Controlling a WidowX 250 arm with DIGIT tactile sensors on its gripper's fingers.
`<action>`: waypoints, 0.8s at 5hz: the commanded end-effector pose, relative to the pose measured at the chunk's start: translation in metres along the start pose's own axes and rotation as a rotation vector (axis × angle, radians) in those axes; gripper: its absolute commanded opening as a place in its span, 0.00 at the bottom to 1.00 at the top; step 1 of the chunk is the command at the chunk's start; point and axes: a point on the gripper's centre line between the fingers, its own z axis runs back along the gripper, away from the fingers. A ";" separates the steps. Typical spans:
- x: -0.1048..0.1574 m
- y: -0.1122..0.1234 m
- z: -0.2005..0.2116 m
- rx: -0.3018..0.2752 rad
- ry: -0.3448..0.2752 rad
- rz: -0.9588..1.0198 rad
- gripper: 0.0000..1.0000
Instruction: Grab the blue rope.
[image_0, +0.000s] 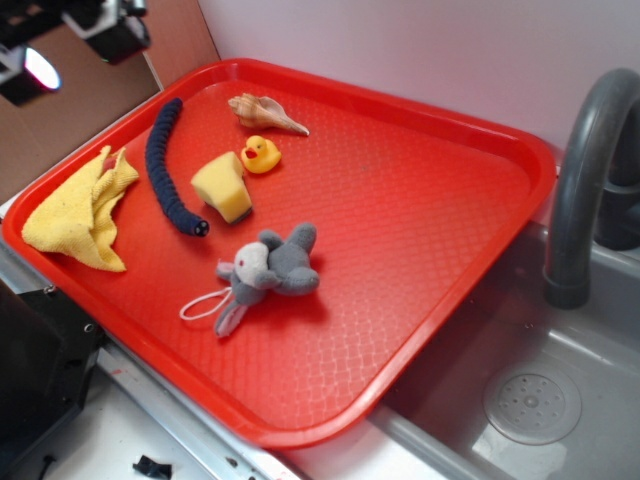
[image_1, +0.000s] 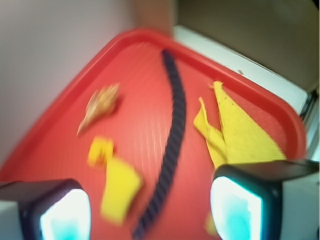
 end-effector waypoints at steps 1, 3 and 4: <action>0.019 0.013 -0.074 0.119 -0.044 0.194 1.00; 0.015 0.030 -0.115 0.161 0.048 0.158 1.00; 0.014 0.033 -0.120 0.174 0.035 0.150 1.00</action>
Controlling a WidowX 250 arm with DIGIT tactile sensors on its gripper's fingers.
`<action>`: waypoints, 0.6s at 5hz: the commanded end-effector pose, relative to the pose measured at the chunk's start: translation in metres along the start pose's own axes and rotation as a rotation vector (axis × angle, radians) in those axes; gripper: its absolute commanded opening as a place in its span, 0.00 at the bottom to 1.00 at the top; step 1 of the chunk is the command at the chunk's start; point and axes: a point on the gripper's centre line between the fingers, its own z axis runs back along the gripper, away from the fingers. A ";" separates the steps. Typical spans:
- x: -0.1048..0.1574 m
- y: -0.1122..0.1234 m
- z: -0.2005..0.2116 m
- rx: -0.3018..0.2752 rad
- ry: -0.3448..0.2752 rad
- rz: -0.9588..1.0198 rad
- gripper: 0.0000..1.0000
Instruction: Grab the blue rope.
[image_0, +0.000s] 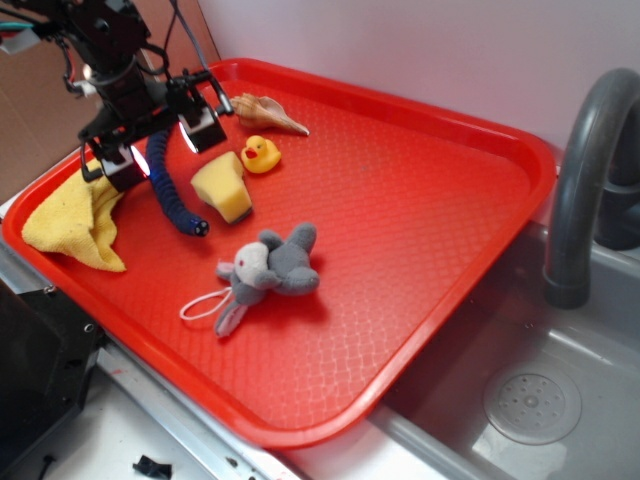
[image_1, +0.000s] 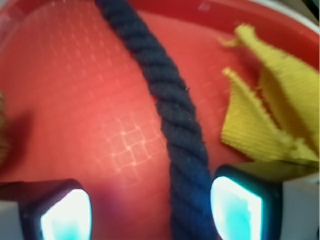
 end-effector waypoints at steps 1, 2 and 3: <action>0.005 0.011 -0.008 0.000 -0.010 -0.005 1.00; 0.003 0.011 -0.009 -0.007 -0.015 -0.015 0.00; 0.004 0.014 -0.010 0.004 -0.017 0.004 0.00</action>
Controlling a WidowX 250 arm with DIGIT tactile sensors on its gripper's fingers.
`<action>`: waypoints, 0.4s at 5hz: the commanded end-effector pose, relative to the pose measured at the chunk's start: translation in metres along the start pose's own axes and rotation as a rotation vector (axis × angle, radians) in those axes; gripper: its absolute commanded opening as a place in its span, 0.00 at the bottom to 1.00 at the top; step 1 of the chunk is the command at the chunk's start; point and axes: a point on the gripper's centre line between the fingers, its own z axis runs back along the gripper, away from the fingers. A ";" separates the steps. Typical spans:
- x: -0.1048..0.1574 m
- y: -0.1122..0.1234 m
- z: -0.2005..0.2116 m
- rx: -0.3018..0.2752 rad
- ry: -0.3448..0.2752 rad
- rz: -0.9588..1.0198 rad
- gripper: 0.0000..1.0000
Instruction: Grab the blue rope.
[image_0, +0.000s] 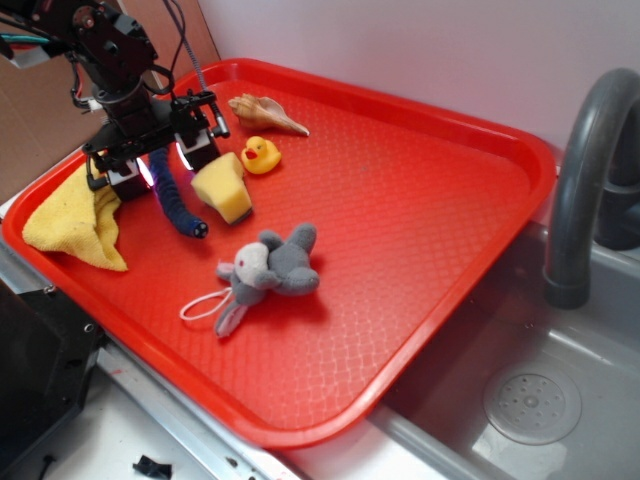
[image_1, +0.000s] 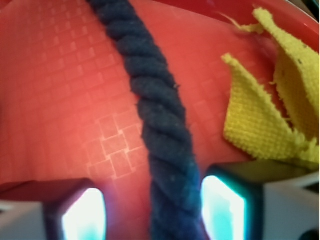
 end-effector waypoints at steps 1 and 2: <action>0.004 0.013 -0.002 0.001 -0.004 0.027 0.00; 0.007 0.003 0.025 -0.007 -0.014 -0.093 0.00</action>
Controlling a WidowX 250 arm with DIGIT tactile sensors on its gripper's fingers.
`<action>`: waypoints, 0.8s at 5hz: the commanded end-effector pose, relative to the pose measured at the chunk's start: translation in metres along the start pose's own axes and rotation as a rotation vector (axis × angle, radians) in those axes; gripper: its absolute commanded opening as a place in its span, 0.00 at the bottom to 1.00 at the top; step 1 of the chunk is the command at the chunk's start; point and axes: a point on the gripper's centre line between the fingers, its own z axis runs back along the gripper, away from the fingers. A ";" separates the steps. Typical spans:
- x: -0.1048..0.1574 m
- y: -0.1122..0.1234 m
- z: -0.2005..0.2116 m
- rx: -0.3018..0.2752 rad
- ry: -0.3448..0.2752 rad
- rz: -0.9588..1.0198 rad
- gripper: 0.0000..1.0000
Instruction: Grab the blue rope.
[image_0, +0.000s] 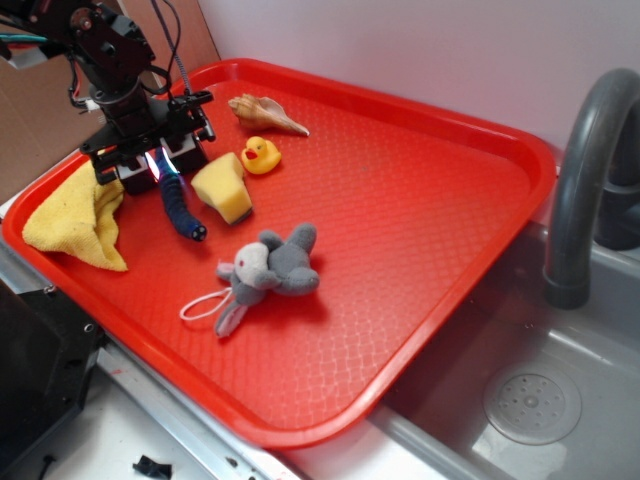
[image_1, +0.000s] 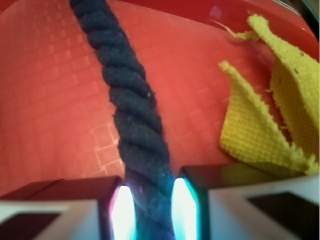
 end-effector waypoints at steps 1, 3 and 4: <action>0.002 -0.017 0.076 -0.085 0.013 -0.268 0.00; -0.041 -0.031 0.175 -0.279 0.196 -0.606 0.00; -0.060 -0.023 0.217 -0.315 0.217 -0.718 0.00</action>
